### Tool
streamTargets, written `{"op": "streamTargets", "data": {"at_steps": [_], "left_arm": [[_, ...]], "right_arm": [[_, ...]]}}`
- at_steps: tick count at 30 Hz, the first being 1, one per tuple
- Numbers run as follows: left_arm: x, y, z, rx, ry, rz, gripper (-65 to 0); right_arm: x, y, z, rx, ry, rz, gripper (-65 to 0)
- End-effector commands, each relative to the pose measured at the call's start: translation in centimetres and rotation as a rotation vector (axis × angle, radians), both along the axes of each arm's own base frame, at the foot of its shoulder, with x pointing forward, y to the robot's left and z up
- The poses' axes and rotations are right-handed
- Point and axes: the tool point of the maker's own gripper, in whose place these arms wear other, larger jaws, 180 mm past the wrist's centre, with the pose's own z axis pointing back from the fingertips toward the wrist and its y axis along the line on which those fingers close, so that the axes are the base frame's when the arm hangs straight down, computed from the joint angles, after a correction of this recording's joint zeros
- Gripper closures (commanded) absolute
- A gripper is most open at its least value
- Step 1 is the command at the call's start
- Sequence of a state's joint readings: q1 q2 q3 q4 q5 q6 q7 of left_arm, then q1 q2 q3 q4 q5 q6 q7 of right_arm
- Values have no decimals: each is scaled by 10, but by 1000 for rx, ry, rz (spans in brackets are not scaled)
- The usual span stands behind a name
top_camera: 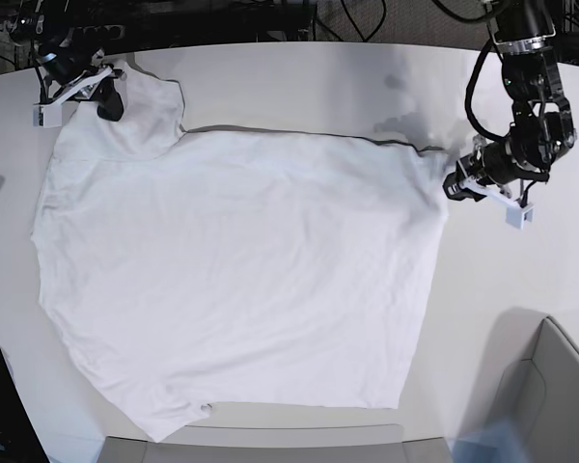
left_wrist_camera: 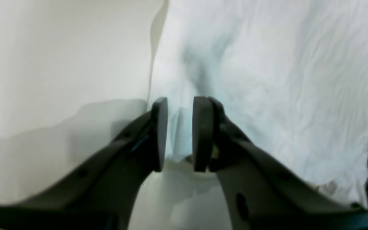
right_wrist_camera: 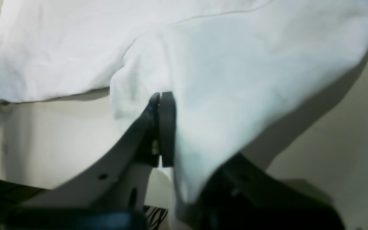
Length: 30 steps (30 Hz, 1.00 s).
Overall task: Fold the T-shirt properly
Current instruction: 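Adjust the left gripper's grip on the shoulder edge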
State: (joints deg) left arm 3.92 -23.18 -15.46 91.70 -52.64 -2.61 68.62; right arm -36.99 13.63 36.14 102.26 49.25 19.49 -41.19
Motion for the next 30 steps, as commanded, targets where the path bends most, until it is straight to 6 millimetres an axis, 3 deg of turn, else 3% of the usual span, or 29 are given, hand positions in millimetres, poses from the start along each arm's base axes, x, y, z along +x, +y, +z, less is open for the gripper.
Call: {"op": "streamTargets", "data": {"at_steps": [1,17,23,30], "left_arm": [[7,5,11,6,-34,2,-165],[9,-7,14,-11,-6,-55,-166],[10,-13,19,43,-103,-204,-166],[3,3,-4,-13,-43,-123,-165]], "right_arm": [[5,0,9,5,-38,6,0],[5,0,9,5,-38,6,0],[5,0,9,5,-39,8,0],[4,0,9,5,-38,8,0]]}}
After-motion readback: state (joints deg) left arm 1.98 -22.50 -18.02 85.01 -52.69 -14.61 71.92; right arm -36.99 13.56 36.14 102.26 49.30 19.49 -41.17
